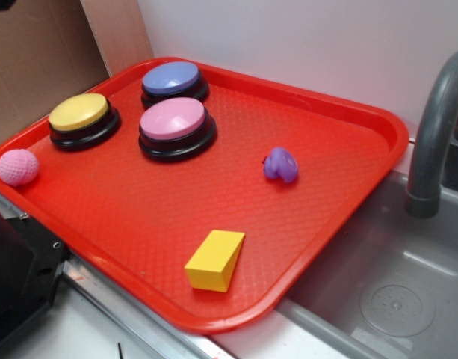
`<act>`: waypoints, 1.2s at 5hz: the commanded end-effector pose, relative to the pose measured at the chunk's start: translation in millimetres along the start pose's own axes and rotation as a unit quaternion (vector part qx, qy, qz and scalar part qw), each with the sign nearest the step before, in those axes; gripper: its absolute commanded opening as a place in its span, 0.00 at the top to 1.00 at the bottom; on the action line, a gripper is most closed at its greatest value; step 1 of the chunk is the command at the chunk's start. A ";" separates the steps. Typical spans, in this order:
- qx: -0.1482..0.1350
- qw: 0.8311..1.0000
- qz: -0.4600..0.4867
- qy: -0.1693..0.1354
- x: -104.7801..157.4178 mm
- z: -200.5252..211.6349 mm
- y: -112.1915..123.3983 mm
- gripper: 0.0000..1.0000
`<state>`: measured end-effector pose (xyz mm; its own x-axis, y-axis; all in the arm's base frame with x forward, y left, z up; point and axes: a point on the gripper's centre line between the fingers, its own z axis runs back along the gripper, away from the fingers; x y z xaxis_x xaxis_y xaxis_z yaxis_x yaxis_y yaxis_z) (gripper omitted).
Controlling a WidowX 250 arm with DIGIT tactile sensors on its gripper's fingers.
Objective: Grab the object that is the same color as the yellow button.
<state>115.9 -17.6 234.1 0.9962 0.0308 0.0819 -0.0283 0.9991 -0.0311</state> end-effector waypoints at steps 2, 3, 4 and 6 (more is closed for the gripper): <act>0.018 1.000 0.016 0.003 9.4 -22.1 -37.8 0.00; 0.019 0.999 0.034 -0.001 8.3 -28.7 -64.3 0.00; 0.008 0.996 0.086 0.019 1.3 -40.7 -95.4 0.00; -0.031 0.983 0.167 0.073 -4.4 -102.4 -115.5 0.00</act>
<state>116.9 -132.3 123.7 0.9306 0.3519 -0.1003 -0.3587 0.9316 -0.0595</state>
